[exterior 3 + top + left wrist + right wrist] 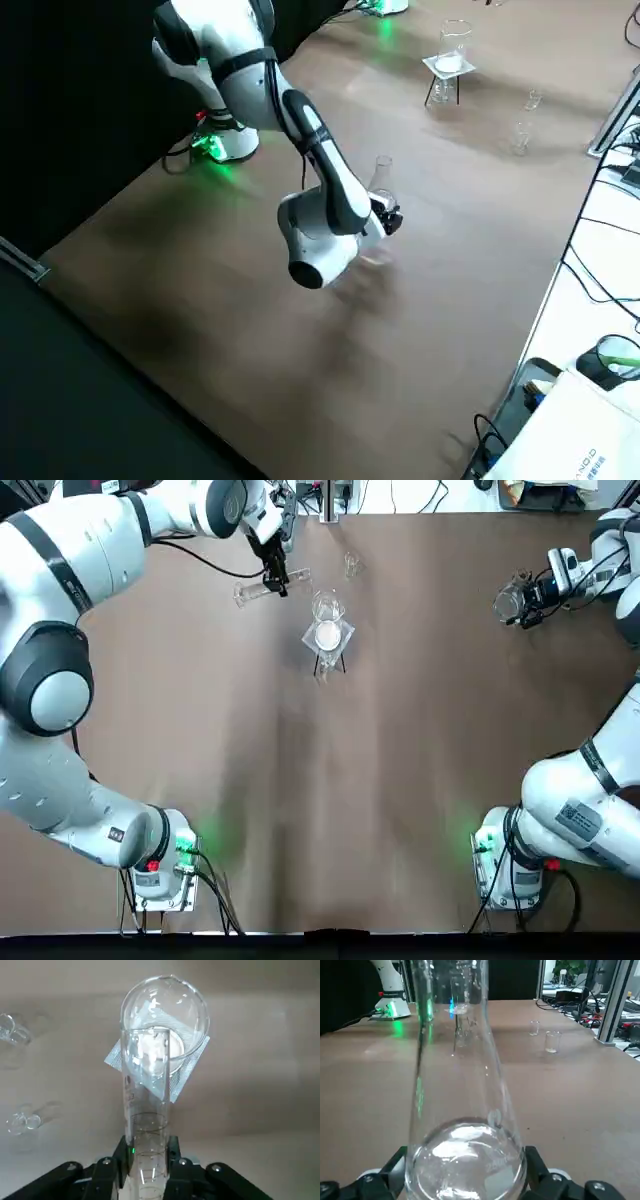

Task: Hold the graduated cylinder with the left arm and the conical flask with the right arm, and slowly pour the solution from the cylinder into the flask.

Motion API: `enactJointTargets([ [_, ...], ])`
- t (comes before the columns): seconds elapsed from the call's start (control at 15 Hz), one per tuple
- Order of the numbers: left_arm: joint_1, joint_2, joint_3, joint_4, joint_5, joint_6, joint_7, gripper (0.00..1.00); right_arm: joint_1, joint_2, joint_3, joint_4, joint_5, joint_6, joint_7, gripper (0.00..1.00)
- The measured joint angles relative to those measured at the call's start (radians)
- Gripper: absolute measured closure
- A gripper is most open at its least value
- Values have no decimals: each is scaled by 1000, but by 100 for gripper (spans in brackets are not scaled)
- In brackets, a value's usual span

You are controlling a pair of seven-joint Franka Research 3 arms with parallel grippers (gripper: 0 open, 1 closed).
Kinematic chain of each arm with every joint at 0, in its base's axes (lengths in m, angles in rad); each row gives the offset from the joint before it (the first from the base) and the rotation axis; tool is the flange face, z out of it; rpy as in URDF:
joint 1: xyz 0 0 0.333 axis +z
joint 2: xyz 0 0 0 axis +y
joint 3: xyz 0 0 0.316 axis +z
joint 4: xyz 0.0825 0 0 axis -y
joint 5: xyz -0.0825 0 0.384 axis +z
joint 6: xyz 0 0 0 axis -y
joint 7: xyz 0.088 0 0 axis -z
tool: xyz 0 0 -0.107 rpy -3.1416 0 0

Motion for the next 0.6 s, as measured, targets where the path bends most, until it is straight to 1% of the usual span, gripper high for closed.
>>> enactJointTargets([
  [0.27, -21, 0, 0, 0, 55, 1, -23, 66, 22, -42, 0, 0, -5, -12, 86, 4],
  [0.47, -37, 0, 0, 0, 76, 1, -30, 66, 34, -78, 0, 1, -17, -16, 150, 4],
  [0.6, -51, 0, 0, -1, 115, 1, -72, 66, 46, -101, 1, 1, -23, -19, 185, 4],
])
